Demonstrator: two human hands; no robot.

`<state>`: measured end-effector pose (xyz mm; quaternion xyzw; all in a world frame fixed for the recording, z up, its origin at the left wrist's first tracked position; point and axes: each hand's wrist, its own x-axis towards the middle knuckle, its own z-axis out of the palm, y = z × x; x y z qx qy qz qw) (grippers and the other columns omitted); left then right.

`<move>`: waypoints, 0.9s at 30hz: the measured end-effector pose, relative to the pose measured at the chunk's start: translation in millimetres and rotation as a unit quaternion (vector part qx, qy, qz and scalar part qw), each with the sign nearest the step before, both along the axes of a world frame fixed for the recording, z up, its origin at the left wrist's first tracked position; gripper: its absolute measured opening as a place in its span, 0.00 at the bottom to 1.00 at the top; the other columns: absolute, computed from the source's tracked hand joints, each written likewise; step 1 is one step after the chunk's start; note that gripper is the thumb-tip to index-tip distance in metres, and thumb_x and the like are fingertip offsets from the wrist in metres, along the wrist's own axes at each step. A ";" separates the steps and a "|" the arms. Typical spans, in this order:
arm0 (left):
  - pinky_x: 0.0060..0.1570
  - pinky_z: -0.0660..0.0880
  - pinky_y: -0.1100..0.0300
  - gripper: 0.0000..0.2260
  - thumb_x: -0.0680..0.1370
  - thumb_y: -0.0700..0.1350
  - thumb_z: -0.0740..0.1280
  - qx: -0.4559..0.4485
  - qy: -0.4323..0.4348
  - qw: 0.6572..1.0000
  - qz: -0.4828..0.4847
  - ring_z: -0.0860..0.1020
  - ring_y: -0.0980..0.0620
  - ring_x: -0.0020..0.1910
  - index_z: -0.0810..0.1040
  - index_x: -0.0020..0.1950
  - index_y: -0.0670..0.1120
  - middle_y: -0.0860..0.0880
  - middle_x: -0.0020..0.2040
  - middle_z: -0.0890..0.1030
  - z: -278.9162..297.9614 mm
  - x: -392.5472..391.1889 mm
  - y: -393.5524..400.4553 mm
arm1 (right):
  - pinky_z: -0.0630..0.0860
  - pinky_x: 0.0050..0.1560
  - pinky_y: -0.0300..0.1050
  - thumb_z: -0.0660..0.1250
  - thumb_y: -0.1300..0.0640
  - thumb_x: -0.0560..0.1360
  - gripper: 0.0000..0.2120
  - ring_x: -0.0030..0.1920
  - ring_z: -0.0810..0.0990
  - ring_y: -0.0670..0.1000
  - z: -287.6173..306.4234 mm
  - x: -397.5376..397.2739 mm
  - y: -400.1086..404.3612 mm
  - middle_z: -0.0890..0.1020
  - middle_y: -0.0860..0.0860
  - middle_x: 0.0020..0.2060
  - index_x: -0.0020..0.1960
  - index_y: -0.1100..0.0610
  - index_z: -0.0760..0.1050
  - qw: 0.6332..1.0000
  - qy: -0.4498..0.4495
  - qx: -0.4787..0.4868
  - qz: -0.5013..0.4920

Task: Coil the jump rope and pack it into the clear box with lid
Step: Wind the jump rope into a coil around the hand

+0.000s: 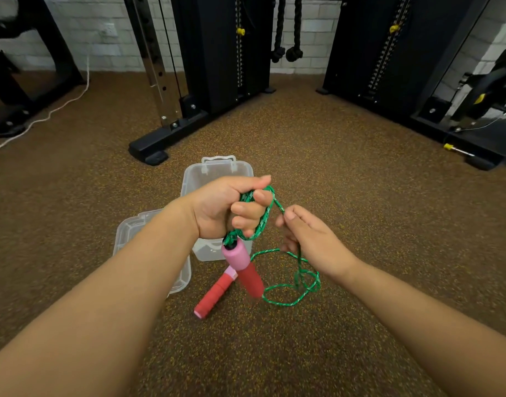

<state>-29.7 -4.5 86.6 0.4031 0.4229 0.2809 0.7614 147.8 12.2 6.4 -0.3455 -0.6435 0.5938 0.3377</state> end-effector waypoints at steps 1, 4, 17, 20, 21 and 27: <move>0.26 0.68 0.63 0.18 0.78 0.55 0.54 0.005 -0.002 1.000 0.017 0.62 0.57 0.17 0.66 0.30 0.51 0.55 0.17 0.61 -0.2 -0.6 0.8 | 0.67 0.34 0.44 0.52 0.54 0.82 0.14 0.29 0.65 0.46 -4.4 0.3 -2.6 0.66 0.45 0.28 0.43 0.52 0.73 1.000 -0.012 0.003 -0.018; 0.28 0.68 0.62 0.19 0.80 0.55 0.53 0.016 -0.011 0.998 0.063 0.62 0.57 0.18 0.65 0.32 0.50 0.55 0.17 0.61 -1.3 0.1 2.5 | 0.63 0.31 0.43 0.54 0.52 0.82 0.13 0.27 0.63 0.42 -18.7 2.3 -12.7 0.69 0.42 0.26 0.42 0.49 0.73 0.989 -0.112 0.084 -0.044; 0.45 0.75 0.55 0.24 0.77 0.65 0.52 -0.005 -0.031 0.963 0.268 0.76 0.48 0.30 0.70 0.39 0.46 0.49 0.27 0.72 -14.6 7.4 17.4 | 0.68 0.38 0.48 0.43 0.40 0.77 0.17 0.40 0.75 0.54 11.6 -2.1 -48.1 0.73 0.48 0.37 0.43 0.51 0.63 0.840 -0.343 0.398 0.137; 0.55 0.75 0.49 0.33 0.75 0.70 0.46 0.015 0.009 0.970 0.243 0.78 0.44 0.35 0.71 0.44 0.42 0.44 0.31 0.75 -17.7 7.8 17.9 | 0.70 0.37 0.47 0.45 0.41 0.78 0.18 0.37 0.75 0.51 32.3 -2.8 -50.2 0.74 0.47 0.36 0.46 0.52 0.67 0.855 -0.300 0.402 0.135; 0.52 0.76 0.50 0.35 0.74 0.71 0.44 0.013 0.022 0.975 0.221 0.78 0.44 0.35 0.71 0.44 0.41 0.43 0.32 0.75 -18.4 8.5 16.7 | 0.72 0.37 0.48 0.45 0.42 0.78 0.18 0.36 0.75 0.49 39.4 -2.0 -47.5 0.75 0.45 0.36 0.47 0.51 0.69 0.866 -0.282 0.394 0.122; 0.61 0.71 0.50 0.53 0.67 0.76 0.33 0.013 0.160 0.987 -0.013 0.79 0.40 0.51 0.75 0.52 0.32 0.34 0.46 0.80 -18.7 11.7 10.9 | 0.76 0.46 0.52 0.52 0.46 0.79 0.11 0.43 0.79 0.44 62.8 10.0 -8.2 0.81 0.40 0.38 0.48 0.48 0.71 0.887 -0.247 0.390 0.028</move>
